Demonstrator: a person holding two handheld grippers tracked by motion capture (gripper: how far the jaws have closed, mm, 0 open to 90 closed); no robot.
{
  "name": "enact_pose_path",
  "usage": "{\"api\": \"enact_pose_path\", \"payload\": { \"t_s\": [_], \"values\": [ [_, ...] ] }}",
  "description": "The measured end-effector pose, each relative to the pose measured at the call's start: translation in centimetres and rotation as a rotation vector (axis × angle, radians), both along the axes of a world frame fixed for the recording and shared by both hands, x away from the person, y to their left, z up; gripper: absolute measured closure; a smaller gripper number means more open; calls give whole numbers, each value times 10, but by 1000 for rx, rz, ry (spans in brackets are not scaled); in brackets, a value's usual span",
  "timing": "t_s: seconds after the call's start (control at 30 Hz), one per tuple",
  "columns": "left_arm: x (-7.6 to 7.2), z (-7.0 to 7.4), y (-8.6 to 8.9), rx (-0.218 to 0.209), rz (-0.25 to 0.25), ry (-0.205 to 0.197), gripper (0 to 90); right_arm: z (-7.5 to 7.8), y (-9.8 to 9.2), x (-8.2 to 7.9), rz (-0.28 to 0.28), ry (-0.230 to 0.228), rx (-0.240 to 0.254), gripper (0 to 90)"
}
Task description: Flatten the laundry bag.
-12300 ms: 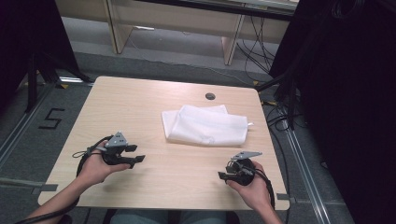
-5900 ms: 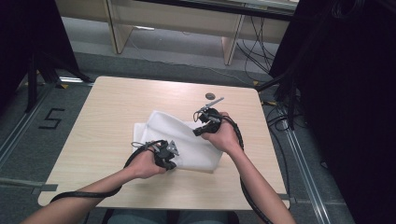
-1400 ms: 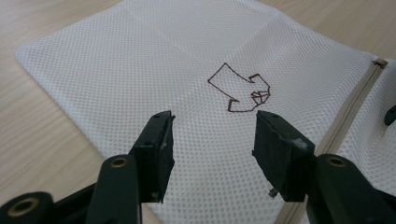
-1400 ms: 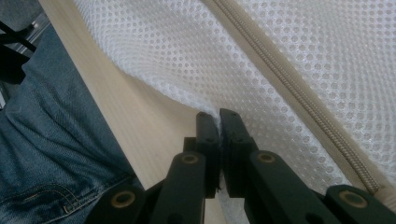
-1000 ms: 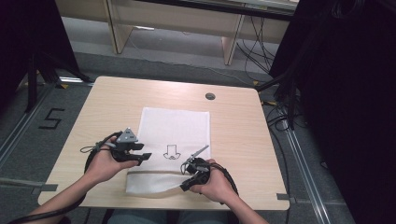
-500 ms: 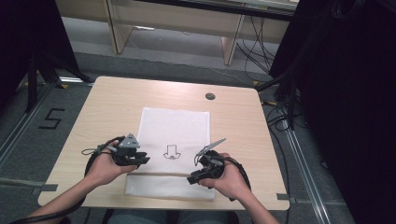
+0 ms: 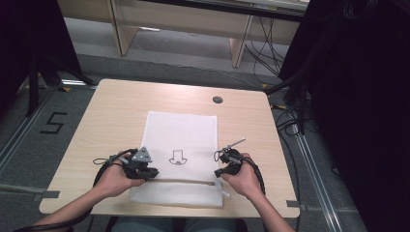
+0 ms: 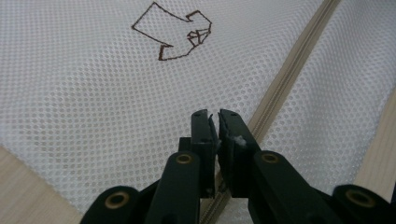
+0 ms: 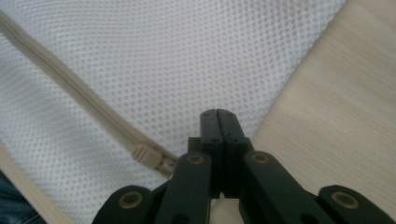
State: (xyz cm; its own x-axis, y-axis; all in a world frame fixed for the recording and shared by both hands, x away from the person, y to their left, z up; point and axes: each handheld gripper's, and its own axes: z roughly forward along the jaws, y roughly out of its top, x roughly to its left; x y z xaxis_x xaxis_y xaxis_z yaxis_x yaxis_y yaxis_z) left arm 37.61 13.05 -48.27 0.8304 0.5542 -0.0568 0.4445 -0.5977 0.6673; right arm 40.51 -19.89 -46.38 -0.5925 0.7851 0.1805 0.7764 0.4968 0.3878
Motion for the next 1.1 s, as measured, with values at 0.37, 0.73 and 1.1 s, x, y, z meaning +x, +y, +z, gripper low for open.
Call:
{"api": "enact_pose_path", "payload": {
  "t_s": [0.37, 0.73, 1.1],
  "values": [
    [5, -14, -1, 68, -15, 12, 862, -16, -3, 2, 0, 1, -8, 900],
    [6, -17, 5, 97, -20, 8, 869, -19, 2, -3, 6, 7, -20, 900],
    [5, -15, 6, -16, 26, 9, 818, -3, -9, -7, -77, -81, 66, 780]
  ]
}}
